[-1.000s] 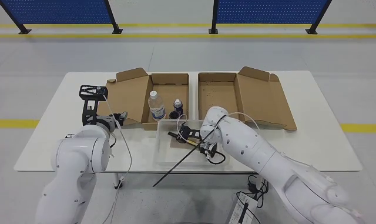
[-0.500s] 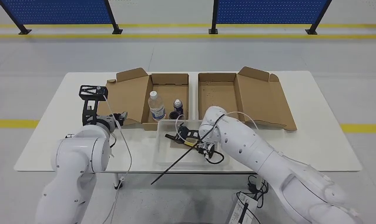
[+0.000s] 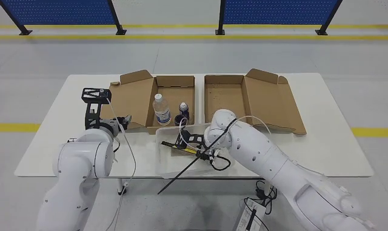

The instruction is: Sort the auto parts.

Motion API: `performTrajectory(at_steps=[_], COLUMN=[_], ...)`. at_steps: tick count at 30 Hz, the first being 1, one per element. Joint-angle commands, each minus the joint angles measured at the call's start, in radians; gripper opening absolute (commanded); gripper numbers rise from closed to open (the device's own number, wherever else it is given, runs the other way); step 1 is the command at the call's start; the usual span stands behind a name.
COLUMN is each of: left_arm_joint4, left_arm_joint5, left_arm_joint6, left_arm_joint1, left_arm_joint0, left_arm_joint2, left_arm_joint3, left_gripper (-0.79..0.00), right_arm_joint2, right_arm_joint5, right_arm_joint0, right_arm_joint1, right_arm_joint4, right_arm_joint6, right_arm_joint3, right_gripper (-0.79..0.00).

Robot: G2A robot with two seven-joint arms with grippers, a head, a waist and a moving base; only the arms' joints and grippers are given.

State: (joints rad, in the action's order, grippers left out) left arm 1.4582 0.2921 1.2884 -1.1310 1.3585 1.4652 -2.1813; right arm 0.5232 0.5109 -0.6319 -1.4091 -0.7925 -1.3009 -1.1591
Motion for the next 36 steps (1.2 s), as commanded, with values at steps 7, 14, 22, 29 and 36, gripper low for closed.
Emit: performTrajectory(at_steps=[7, 14, 22, 29, 36], left_arm_joint4=[0.000, 0.000, 0.000, 0.000, 0.000], left_arm_joint5=[0.000, 0.000, 0.000, 0.000, 0.000], left_arm_joint6=[0.000, 0.000, 0.000, 0.000, 0.000], left_arm_joint1=[0.000, 0.000, 0.000, 0.000, 0.000], left_arm_joint0=[0.000, 0.000, 0.000, 0.000, 0.000], left_arm_joint2=[0.000, 0.000, 0.000, 0.000, 0.000], left_arm_joint3=[0.000, 0.000, 0.000, 0.000, 0.000], left_gripper=[0.000, 0.000, 0.000, 0.000, 0.000], right_arm_joint2=[0.081, 0.149, 0.258, 0.348, 0.390], right_arm_joint5=[0.031, 0.108, 0.187, 0.279, 0.369], right_arm_joint0=[-0.060, -0.110, -0.176, -0.242, -0.283], right_arm_joint1=[0.054, 0.111, 0.175, 0.217, 0.240], right_arm_joint4=[0.021, 0.106, 0.214, 0.340, 0.477], right_arm_joint6=[0.023, 0.099, 0.179, 0.271, 0.361], right_arm_joint3=[-0.100, -0.167, -0.232, -0.256, -0.233], right_gripper=[-0.785, -0.785, -0.785, -0.785, -0.785])
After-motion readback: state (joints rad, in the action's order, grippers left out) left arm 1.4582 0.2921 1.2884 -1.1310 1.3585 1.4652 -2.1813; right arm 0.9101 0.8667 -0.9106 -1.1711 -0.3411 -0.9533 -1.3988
